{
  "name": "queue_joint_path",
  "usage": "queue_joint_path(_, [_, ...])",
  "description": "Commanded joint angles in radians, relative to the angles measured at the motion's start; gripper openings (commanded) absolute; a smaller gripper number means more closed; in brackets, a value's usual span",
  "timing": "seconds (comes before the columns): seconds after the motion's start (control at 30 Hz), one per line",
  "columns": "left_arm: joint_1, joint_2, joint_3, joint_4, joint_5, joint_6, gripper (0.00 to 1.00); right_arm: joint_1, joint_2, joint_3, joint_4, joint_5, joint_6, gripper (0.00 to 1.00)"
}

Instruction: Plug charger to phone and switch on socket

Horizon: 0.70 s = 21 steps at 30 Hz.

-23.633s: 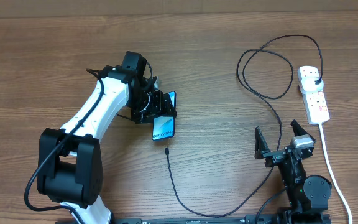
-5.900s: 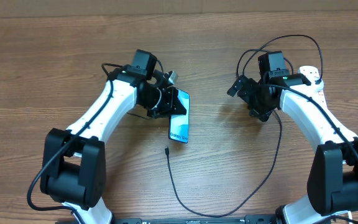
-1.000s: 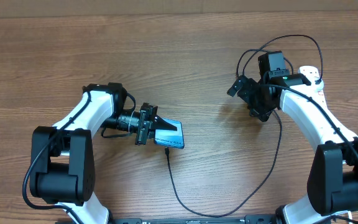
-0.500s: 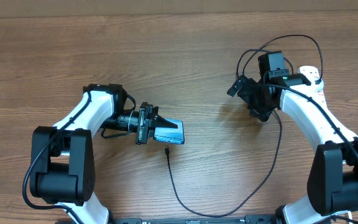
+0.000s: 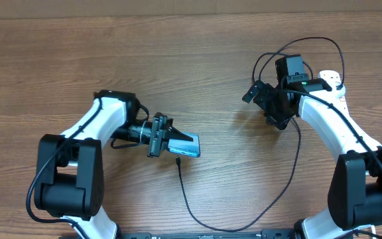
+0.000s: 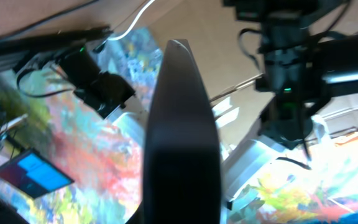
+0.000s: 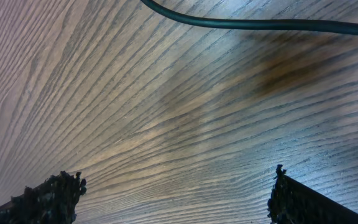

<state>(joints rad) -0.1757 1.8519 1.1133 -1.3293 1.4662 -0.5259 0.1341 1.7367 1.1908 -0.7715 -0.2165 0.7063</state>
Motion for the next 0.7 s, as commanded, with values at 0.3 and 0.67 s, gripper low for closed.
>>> queue_joint_path(0.3, [-0.055,-0.021,0.000,-0.027,0.044,-0.029,0.04,-0.001,0.001,0.007,0.003,0.015,-0.005,1.00])
queue_joint_path(0.67, [-0.054,-0.021,0.000,-0.026,0.039,-0.032,0.04,-0.001,0.001,0.007,0.003,0.015,-0.005,1.00])
